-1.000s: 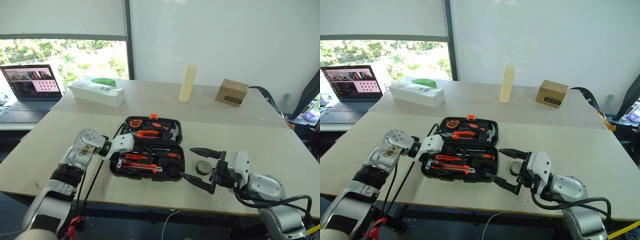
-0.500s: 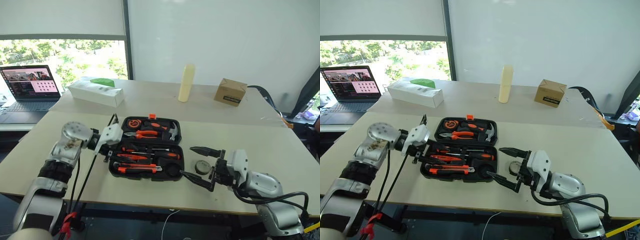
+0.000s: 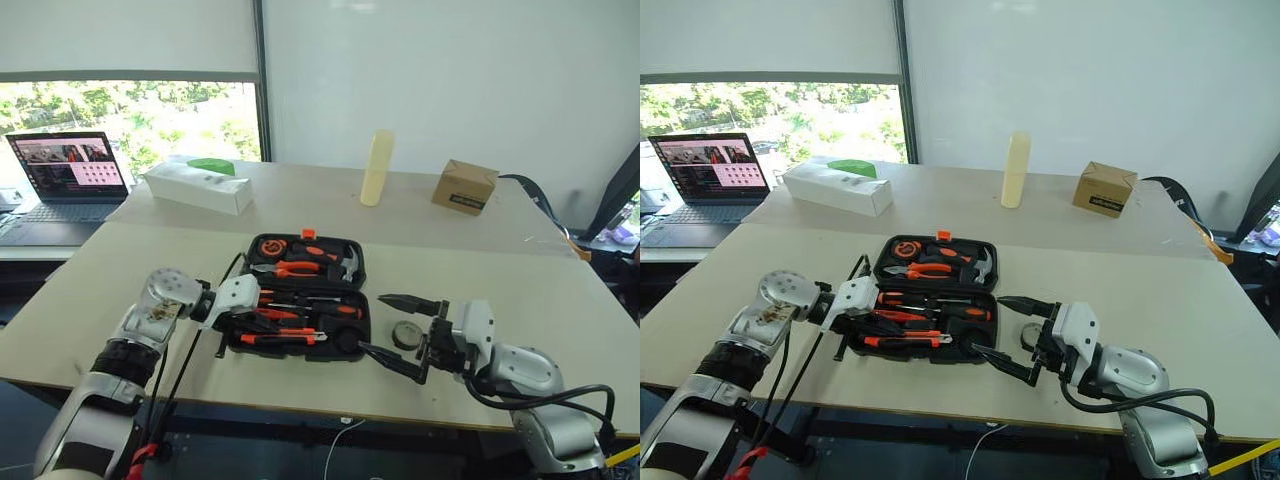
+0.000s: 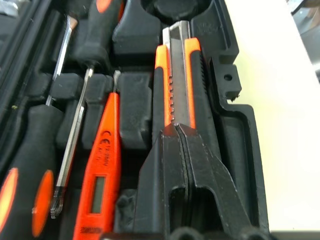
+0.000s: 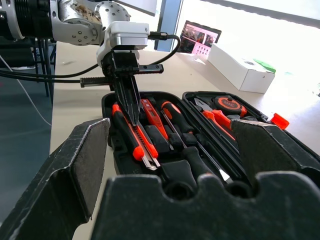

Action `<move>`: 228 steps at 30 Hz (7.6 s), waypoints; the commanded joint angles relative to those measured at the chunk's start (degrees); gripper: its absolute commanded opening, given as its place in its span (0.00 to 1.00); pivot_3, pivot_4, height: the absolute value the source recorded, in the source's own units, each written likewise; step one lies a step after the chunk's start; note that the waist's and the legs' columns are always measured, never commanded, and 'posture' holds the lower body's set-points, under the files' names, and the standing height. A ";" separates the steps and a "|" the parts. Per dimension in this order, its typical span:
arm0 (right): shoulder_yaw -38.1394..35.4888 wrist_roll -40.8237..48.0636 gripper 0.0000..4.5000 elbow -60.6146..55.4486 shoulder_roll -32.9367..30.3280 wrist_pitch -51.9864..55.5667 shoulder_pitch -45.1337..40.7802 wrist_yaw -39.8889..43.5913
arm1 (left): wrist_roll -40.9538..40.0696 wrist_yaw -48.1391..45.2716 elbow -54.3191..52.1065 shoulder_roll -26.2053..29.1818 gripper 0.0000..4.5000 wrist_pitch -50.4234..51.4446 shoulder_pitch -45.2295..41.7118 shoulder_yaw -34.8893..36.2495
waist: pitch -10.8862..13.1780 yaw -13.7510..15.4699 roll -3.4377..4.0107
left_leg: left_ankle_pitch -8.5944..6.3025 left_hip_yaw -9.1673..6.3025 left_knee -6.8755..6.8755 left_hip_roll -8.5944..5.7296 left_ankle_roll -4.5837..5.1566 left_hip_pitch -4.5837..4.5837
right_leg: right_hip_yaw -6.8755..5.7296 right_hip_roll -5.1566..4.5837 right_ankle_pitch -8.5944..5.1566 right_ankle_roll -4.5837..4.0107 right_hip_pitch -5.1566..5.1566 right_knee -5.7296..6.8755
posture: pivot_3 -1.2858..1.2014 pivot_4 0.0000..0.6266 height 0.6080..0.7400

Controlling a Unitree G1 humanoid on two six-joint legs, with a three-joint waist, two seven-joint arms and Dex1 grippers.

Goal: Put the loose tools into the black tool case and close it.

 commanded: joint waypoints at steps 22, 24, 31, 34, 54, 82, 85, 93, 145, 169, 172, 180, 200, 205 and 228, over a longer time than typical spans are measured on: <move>-2.50 0.07 1.00 -2.18 -0.29 -1.73 3.10 -1.82 | -6.29 3.98 -4.63 -3.95 0.01 2.84 4.83 4.39 | -0.62 -0.09 0.80 | -0.04 -0.09 -0.02 -0.03 0.08 -0.11 | 0.13 0.00 -0.03 0.04 -0.12 -0.05 | 0.52 0.24 1.00; -2.32 0.00 1.00 -2.11 -0.15 -1.76 3.00 -1.87 | -7.03 2.71 -4.86 -3.55 0.01 3.17 4.68 4.40 | -0.61 -0.17 0.80 | -0.04 -0.08 -0.03 -0.02 0.08 -0.18 | 0.12 0.03 -0.03 0.03 -0.20 -0.07 | 0.52 0.24 1.00; -2.00 -0.10 1.00 -2.01 0.06 -1.92 2.98 -1.84 | -6.19 0.46 -4.85 -1.93 0.01 2.93 5.90 3.36 | -0.60 -0.23 0.80 | -0.04 -0.05 -0.04 -0.02 0.08 -0.20 | 0.12 0.04 -0.04 0.03 -0.21 -0.11 | 0.52 0.24 1.00; -1.95 -0.15 1.00 -1.99 0.06 -1.99 3.04 -1.87 | -6.39 -0.37 -5.43 -1.48 0.01 3.09 6.59 3.22 | -0.60 -0.30 0.80 | -0.05 -0.07 -0.06 -0.01 0.08 -0.18 | 0.12 0.04 -0.05 0.02 -0.21 -0.12 | 0.52 0.24 1.00; -6.10 2.22 1.00 -4.73 -2.56 -0.77 8.07 -1.63 | -10.98 2.62 -7.48 -0.55 0.01 5.40 12.23 7.91 | -0.68 -0.20 0.90 | -0.03 -0.05 -0.14 0.02 0.06 0.31 | 0.43 0.05 -0.09 -0.01 -0.02 0.02 | 0.52 0.24 1.00; 9.75 -17.93 0.94 12.83 -19.46 14.89 -12.25 7.24 | -26.38 -3.78 -22.23 7.28 0.99 4.22 30.68 24.16 | -0.39 -0.05 0.66 | -0.09 0.06 -0.19 0.02 0.09 -0.34 | 0.50 0.08 -0.06 -0.10 -0.74 -0.06 | 0.52 0.24 1.00; 14.42 -21.04 0.75 18.02 -19.13 15.34 -17.11 9.68 | -26.36 -3.56 -23.51 7.18 1.00 4.47 31.19 23.45 | -0.39 -0.12 0.66 | -0.10 0.16 -0.19 -0.02 0.11 -0.65 | 0.46 0.06 -0.09 -0.03 -1.00 -0.11 | 0.52 0.24 1.00; 16.48 -22.99 0.14 20.97 -18.05 11.27 -21.00 12.76 | -26.44 -2.96 -24.50 7.38 1.00 4.59 31.51 23.69 | -0.39 -0.28 0.65 | -0.13 0.19 -0.10 -0.02 0.14 -0.81 | 0.29 0.02 -0.10 0.04 -0.99 -0.18 | 0.52 0.24 1.00; 7.34 -6.65 0.99 13.05 -10.87 13.22 -22.02 22.58 | -25.63 5.15 -13.16 8.62 1.00 3.01 30.07 31.14 | -0.34 -1.12 0.68 | 0.01 0.13 -0.13 0.06 -0.09 -0.77 | -0.03 0.05 -0.09 -0.18 -0.97 0.03 | 0.52 0.24 1.00; 27.16 -23.58 0.59 33.45 5.75 20.47 -46.69 12.94 | -25.82 5.01 -21.06 6.67 1.00 5.31 30.69 26.29 | -0.33 -1.44 0.70 | 0.09 0.16 -0.13 0.06 -0.23 -0.92 | -0.08 0.05 -0.06 -0.24 -1.08 0.08 | 0.52 0.24 1.00; 27.35 -24.46 0.38 35.49 6.51 18.44 -47.21 13.37 | -25.66 5.26 -20.84 6.50 1.00 5.06 30.91 26.27 | -0.33 -1.57 0.70 | 0.09 0.16 -0.13 0.07 -0.23 -0.90 | -0.07 0.06 -0.06 -0.24 -1.08 0.07 | 0.52 0.24 1.00; 27.03 -26.32 0.01 38.37 7.16 14.69 -48.04 13.91 | -25.39 5.59 -20.14 6.00 1.00 4.45 30.61 25.92 | -0.33 -1.62 0.70 | 0.12 0.15 -0.13 0.09 -0.28 -0.86 | -0.07 0.08 -0.06 -0.25 -1.08 0.12 | 0.52 0.24 1.00; 27.15 -18.74 0.01 14.39 -4.12 33.80 -42.66 24.28 | -24.57 3.95 -16.78 4.98 1.00 1.91 29.46 24.55 | -0.33 -1.45 0.70 | 0.05 0.12 -0.14 0.09 -0.17 -0.89 | -0.11 0.06 -0.06 -0.25 -1.07 0.04 | 0.52 0.24 1.00; 28.92 -19.84 0.01 15.50 -5.09 34.82 -41.80 23.34 | -24.17 2.32 -14.89 4.97 1.00 0.12 29.69 24.43 | -0.33 -1.66 0.70 | 0.07 0.14 -0.12 0.08 -0.19 -0.90 | -0.09 0.06 -0.06 -0.25 -1.12 0.10 | 0.52 0.24 1.00; 15.91 -5.26 0.32 12.85 -9.13 33.45 -38.69 31.66 | -24.48 9.39 -12.65 5.95 1.00 2.78 29.61 28.54 | -0.32 -1.06 0.68 | 0.04 0.01 -0.12 0.09 -0.15 -0.93 | -0.13 0.05 -0.06 -0.24 -1.07 0.03 | 0.52 0.24 1.00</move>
